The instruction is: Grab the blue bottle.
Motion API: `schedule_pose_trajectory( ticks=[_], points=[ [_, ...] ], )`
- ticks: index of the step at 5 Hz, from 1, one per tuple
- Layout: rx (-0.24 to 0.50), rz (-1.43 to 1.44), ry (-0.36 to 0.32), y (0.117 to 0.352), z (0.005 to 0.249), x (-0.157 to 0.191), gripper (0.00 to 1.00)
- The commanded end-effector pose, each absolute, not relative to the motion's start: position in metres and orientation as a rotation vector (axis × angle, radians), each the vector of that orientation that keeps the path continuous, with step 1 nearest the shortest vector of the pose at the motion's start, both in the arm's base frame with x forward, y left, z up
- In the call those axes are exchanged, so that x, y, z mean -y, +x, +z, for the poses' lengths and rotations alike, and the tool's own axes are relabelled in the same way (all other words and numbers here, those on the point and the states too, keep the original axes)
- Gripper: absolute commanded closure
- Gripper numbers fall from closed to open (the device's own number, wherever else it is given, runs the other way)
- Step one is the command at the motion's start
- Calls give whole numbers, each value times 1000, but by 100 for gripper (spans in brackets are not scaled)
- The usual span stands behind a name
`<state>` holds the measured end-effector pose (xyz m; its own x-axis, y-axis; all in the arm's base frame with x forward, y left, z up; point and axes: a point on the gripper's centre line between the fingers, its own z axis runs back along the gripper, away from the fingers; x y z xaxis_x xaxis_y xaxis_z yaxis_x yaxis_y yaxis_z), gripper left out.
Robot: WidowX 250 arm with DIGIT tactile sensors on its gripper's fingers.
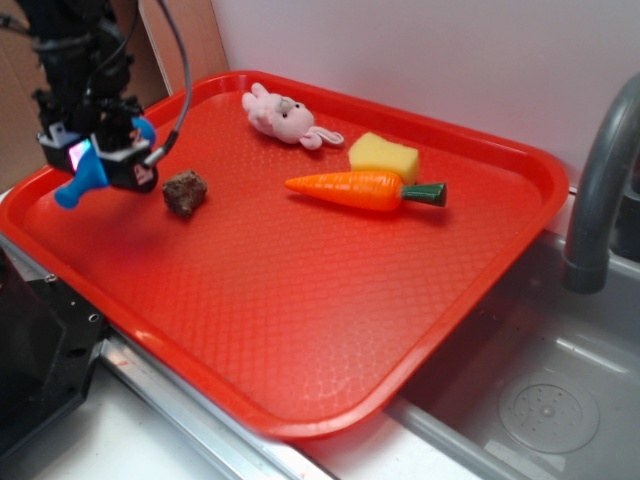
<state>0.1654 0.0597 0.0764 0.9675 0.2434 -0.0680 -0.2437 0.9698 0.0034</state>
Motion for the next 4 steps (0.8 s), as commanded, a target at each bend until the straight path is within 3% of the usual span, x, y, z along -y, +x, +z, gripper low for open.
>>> schedule_pose_trajectory(
  ticks=[1,2,4],
  points=[
    [99,128,125,176,176,-13,100],
    [125,53,149,178,195,8,100],
    [122,28,77,172,207,18,100]
  ],
)
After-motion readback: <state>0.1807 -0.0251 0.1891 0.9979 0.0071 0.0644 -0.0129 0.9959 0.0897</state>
